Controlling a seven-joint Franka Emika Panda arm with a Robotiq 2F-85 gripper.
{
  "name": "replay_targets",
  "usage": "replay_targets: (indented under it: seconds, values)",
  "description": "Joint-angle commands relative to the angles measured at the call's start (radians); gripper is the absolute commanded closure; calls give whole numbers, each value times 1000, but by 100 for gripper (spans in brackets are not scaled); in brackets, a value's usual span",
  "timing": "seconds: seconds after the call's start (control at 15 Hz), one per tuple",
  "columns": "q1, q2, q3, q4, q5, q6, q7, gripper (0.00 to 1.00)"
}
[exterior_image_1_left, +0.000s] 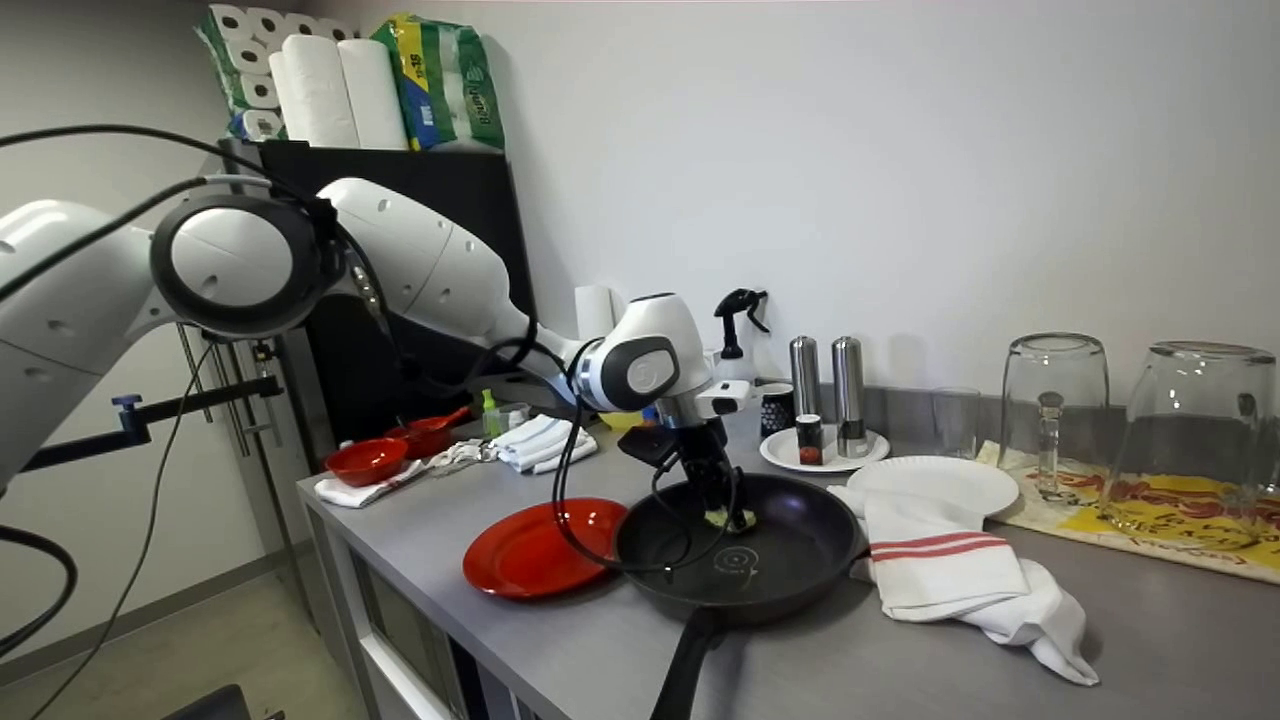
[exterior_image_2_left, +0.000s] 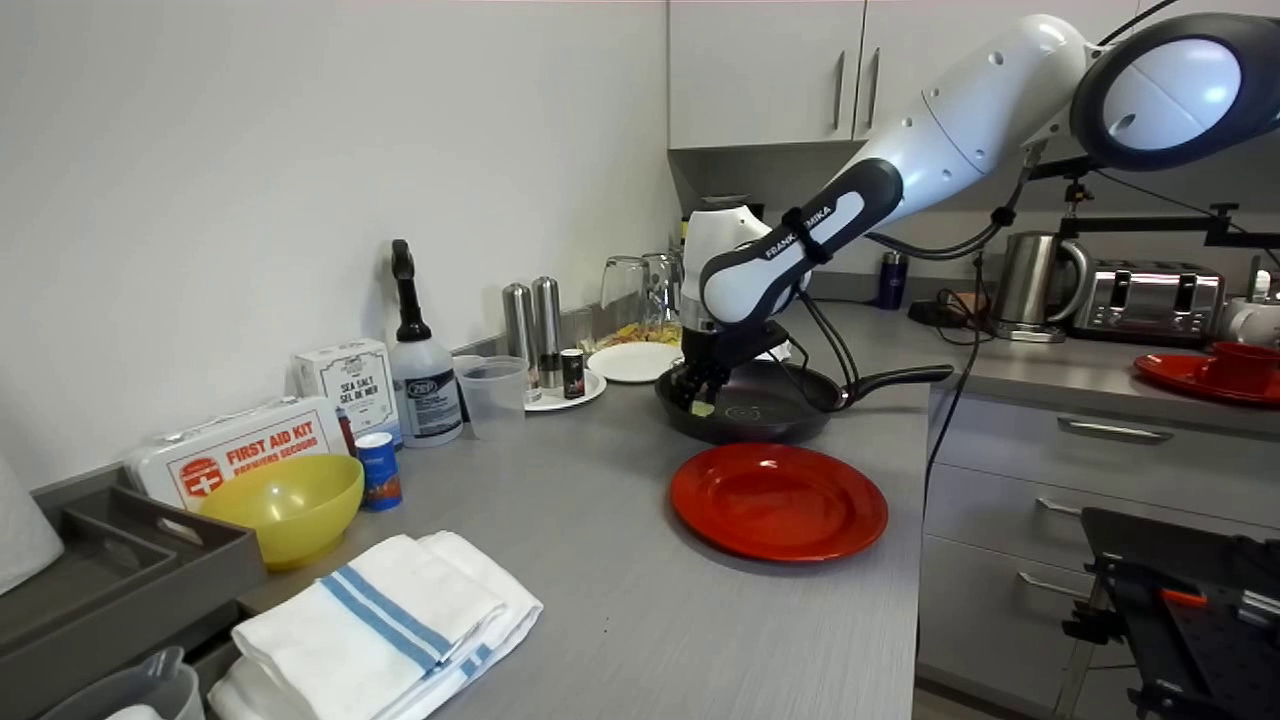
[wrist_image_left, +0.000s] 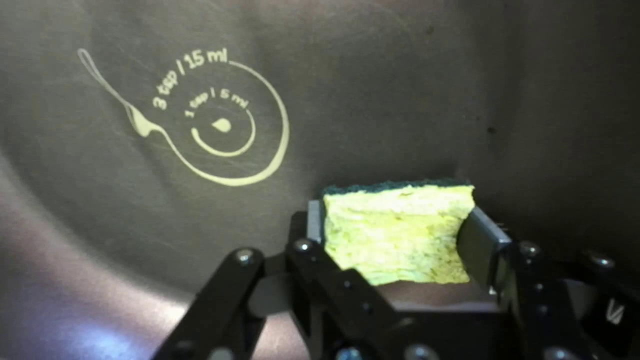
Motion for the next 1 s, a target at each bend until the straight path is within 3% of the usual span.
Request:
replay_targets:
  seconds: [0.0,0.27,0.53,0.93]
  values:
    - [-6,-11,-7,-47,17,2,4,61]
    - [0,-59,-35,-144,7,86,43,61]
    - [22,-153,-74,-342,7,215,113,61]
    - [19,-272,-114,-549,8,286,140,61]
